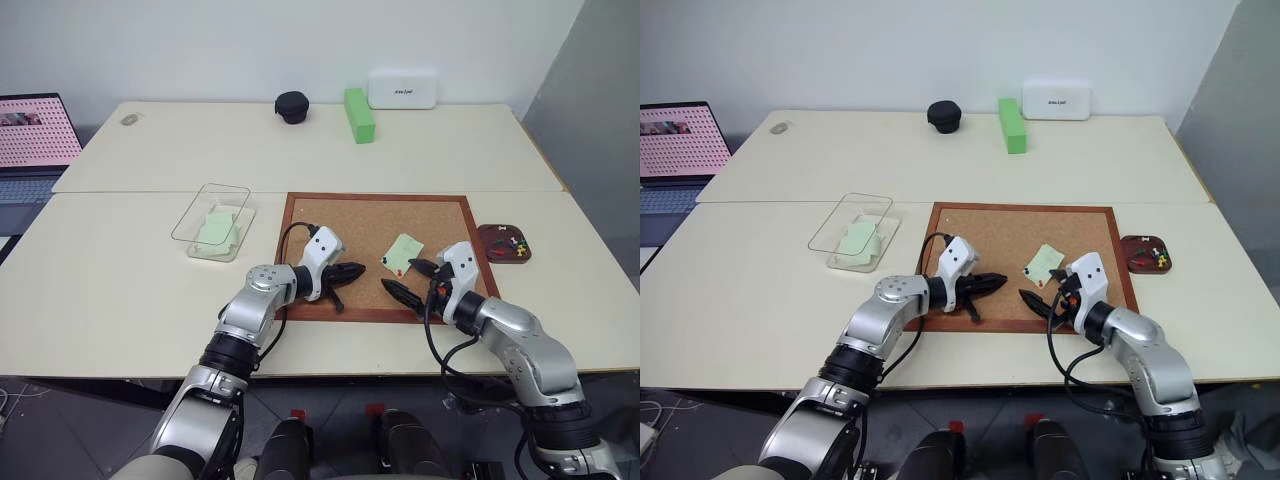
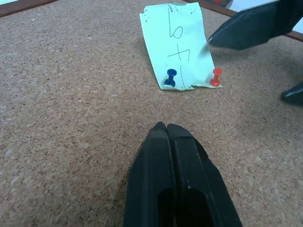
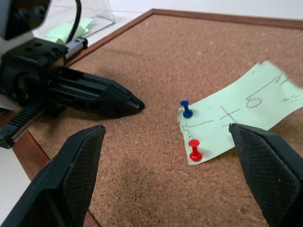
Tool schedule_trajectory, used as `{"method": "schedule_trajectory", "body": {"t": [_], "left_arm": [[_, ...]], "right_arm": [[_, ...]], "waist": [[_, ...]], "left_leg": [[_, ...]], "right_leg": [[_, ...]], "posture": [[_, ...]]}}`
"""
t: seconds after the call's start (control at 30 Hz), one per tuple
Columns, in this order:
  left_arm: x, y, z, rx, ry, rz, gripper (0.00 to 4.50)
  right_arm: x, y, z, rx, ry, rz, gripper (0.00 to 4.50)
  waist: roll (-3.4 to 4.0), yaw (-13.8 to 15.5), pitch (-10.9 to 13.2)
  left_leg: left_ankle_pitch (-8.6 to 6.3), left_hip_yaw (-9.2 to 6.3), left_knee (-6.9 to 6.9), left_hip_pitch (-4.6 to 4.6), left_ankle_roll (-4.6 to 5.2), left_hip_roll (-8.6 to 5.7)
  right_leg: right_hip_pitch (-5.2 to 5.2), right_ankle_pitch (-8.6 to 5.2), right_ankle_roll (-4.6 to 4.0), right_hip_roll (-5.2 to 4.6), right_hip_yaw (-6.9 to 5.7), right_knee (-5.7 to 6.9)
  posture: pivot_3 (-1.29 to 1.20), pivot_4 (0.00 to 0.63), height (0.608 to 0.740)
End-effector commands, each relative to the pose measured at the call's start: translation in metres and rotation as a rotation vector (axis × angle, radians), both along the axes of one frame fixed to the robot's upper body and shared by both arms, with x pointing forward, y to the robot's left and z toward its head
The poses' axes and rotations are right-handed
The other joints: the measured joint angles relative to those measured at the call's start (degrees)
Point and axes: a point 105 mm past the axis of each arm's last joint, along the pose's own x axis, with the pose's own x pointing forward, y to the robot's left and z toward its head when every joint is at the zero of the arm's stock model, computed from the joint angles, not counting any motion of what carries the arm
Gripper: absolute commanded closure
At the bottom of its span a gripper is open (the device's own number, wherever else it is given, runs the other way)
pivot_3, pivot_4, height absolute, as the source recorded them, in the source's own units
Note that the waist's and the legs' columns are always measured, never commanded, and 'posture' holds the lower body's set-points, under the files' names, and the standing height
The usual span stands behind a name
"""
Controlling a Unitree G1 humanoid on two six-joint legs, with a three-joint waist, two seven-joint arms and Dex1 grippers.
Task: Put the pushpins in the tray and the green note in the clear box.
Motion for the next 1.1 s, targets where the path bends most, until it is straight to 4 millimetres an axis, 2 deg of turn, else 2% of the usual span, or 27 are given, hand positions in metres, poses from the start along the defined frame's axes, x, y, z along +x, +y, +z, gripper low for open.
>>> {"method": "schedule_trajectory", "body": {"t": [0.03, 0.2, 0.3, 0.5, 0.63, 0.9, 0.97, 1.1], "left_arm": [[-0.0091, 0.0, -0.0194, 0.049, 0.063, -0.027, 4.5], [-0.0104, 0.0018, -0.0188, 0.052, 0.06, -0.028, 4.5], [-0.0114, 0.0023, -0.0193, 0.052, 0.061, -0.026, 4.5], [-0.0133, 0.003, -0.02, 0.052, 0.06, -0.027, 4.5], [-0.013, 0.0034, -0.0195, 0.051, 0.06, -0.028, 4.5], [-0.0141, 0.0012, -0.0199, 0.046, 0.063, -0.034, 4.5], [-0.0144, 0.0011, -0.0204, 0.046, 0.065, -0.034, 4.5], [-0.0152, 0.001, -0.021, 0.046, 0.067, -0.035, 4.5]], "right_arm": [[0.0073, 0.006, 0.0032, -0.016, -0.05, 0.016, 0.06], [0.0107, 0.0098, 0.003, -0.009, -0.057, 0.021, 0.06], [0.0115, 0.0095, 0.0019, -0.007, -0.056, 0.02, 0.48], [0.0143, 0.0065, 0.0028, -0.009, -0.065, 0.004, 1.61], [0.0142, 0.0054, 0.0034, -0.016, -0.074, 0.001, 2.52], [0.015, 0.0041, 0.0019, -0.036, -0.08, -0.003, 3.97], [0.0156, 0.0039, 0.0012, -0.047, -0.084, -0.002, 4.45], [0.0168, 0.0028, 0.0021, -0.071, -0.102, -0.007, 4.48]], "waist": [[-0.01, -0.01, 0.0], [-0.01, -0.02, 0.0], [-0.01, -0.02, 0.0], [-0.01, -0.02, 0.0], [-0.01, -0.02, 0.0], [-0.01, -0.03, 0.0], [-0.01, -0.03, 0.0], [-0.01, -0.03, 0.0]], "left_leg": [[0.0, 0.0, 0.0, 0.0, 0.0, 0.01], [0.0, 0.0, 0.0, 0.0, 0.0, 0.01], [0.0, -0.01, -0.01, 0.0, 0.0, 0.02], [0.0, -0.01, -0.01, 0.0, 0.0, 0.01], [0.0, -0.01, -0.01, 0.0, 0.0, 0.01], [0.0, -0.01, -0.01, 0.0, 0.0, 0.01], [0.0, -0.01, -0.01, 0.01, 0.0, 0.01], [0.0, -0.01, -0.01, 0.01, 0.0, 0.01]], "right_leg": [[0.0, 0.0, 0.0, 0.0, -0.01, -0.01], [0.0, 0.0, 0.0, 0.0, -0.01, 0.01], [0.0, 0.0, 0.0, 0.01, -0.01, 0.01], [0.0, 0.0, 0.0, 0.0, -0.01, 0.01], [0.0, 0.0, 0.0, 0.0, -0.01, 0.01], [0.0, 0.0, 0.0, 0.0, -0.01, 0.01], [0.0, 0.0, 0.0, 0.0, -0.01, 0.01], [0.0, 0.0, 0.0, 0.01, -0.01, 0.01]], "posture": [[0.0, 0.15, 0.74], [0.0, 0.15, 0.74], [0.0, 0.15, 0.74], [0.0, 0.15, 0.74], [0.0, 0.15, 0.74], [0.0, 0.15, 0.74], [0.0, 0.15, 0.74], [0.0, 0.15, 0.74]]}}
